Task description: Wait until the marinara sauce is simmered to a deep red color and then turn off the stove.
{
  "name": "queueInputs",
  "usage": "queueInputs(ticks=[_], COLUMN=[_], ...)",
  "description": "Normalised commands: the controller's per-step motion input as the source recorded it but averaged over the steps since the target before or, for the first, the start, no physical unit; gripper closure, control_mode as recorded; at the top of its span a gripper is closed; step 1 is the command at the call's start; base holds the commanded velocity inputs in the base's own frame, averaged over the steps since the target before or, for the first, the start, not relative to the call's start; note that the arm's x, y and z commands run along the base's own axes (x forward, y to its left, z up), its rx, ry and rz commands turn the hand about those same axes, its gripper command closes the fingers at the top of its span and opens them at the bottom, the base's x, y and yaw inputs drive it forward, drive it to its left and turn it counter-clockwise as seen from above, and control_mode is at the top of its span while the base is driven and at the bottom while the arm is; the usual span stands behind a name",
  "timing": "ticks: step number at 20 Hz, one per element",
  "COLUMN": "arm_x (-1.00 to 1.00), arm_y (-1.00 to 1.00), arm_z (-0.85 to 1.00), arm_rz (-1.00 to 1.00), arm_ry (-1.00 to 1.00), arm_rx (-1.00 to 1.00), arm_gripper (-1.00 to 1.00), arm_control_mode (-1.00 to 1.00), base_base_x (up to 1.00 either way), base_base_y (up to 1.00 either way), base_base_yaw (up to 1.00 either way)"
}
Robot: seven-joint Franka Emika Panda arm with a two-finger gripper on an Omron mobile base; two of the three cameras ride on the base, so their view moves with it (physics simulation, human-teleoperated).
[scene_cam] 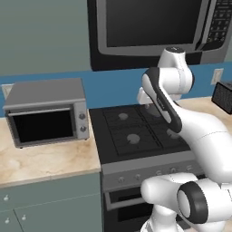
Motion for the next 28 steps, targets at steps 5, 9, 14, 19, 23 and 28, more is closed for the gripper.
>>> queueInputs(ticks=[5,9,14,19,23,28], arm_x=[0.00,0.00,0.00,0.00,0.00,0.00], arm_y=[0.00,0.00,0.00,0.00,0.00,0.00], arm_z=[0.00,0.00,0.00,0.00,0.00,0.00], arm_rz=[0.00,0.00,0.00,0.00,0.00,0.00], arm_ry=[0.00,0.00,0.00,0.00,0.00,0.00], arm_rx=[0.00,0.00,0.00,0.00,0.00,0.00], arm_gripper=[-1.00,-1.00,-1.00,-1.00,-1.00,-1.00], arm_control_mode=[1.00,1.00,1.00,1.00,1.00,1.00], base_base_x=[-0.08,-0.12,-0.17,0.00,0.00,0.00], base_base_y=[0.35,0.47,0.37,-0.03,-0.19,-0.16], base_base_yaw=[-0.15,-0.11,0.00,0.04,0.12,0.13])
